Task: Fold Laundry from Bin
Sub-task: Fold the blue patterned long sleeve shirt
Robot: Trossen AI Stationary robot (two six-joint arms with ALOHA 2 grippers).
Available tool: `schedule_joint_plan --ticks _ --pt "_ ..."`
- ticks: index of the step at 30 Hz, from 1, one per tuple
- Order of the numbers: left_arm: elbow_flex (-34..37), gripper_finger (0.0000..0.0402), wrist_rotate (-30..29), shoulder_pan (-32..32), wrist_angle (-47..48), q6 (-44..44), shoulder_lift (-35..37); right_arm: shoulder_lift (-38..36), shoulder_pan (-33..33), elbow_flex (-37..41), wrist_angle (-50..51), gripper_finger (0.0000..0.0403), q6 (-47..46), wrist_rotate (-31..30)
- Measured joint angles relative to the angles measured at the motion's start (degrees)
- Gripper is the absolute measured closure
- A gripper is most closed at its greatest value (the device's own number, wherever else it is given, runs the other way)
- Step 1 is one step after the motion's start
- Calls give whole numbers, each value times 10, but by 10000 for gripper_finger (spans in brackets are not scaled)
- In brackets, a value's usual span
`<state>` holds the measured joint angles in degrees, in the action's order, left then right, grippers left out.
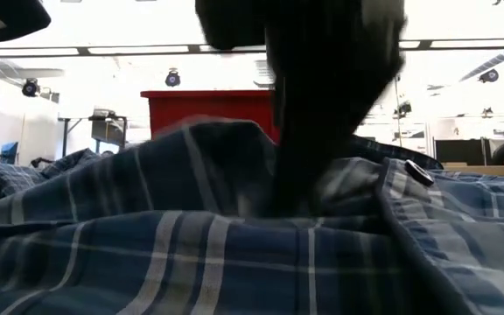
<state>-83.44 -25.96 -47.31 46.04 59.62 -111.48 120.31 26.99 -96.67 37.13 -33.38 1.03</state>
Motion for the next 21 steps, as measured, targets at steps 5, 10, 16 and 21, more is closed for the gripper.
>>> schedule_joint_plan --ticks 5,10,16,21 --pt "0 402 0 0 9 -6 0 -11 3 -56 34 393 -39 63" --pt "0 402 16 1 23 -13 0 -8 5 -92 4 389 -102 131" --pt "0 402 27 1 31 -22 1 -6 16 -68 -93 322 -180 175" --pt "0 402 27 1 34 -33 1 -8 18 -64 -133 243 -182 163"
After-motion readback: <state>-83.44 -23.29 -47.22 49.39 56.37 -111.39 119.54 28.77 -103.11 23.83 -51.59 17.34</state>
